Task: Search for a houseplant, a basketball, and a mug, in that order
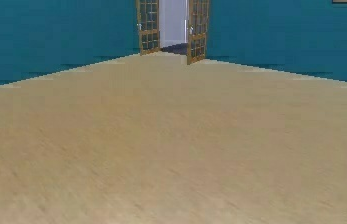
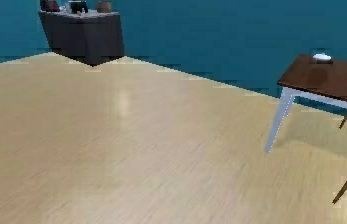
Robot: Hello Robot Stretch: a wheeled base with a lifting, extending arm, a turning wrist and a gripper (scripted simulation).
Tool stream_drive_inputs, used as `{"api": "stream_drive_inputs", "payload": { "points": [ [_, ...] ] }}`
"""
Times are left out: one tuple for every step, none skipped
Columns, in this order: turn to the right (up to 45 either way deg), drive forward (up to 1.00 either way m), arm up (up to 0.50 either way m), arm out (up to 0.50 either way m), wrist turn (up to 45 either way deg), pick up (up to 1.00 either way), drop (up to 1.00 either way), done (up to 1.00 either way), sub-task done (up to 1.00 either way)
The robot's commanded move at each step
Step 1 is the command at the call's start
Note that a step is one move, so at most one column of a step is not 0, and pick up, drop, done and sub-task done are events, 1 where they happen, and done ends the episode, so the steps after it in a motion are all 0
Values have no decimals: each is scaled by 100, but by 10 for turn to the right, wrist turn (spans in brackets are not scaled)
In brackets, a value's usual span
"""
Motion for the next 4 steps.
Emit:
{"api": "stream_drive_inputs", "payload": {
  "points": [
    [0, 100, 0, 0, 0, 0, 0, 0, 0],
    [0, 100, 0, 0, 0, 0, 0, 0, 0],
    [0, 100, 0, 0, 0, 0, 0, 0, 0],
    [-30, 0, 0, 0, 0, 0, 0, 0, 0]
  ]
}}
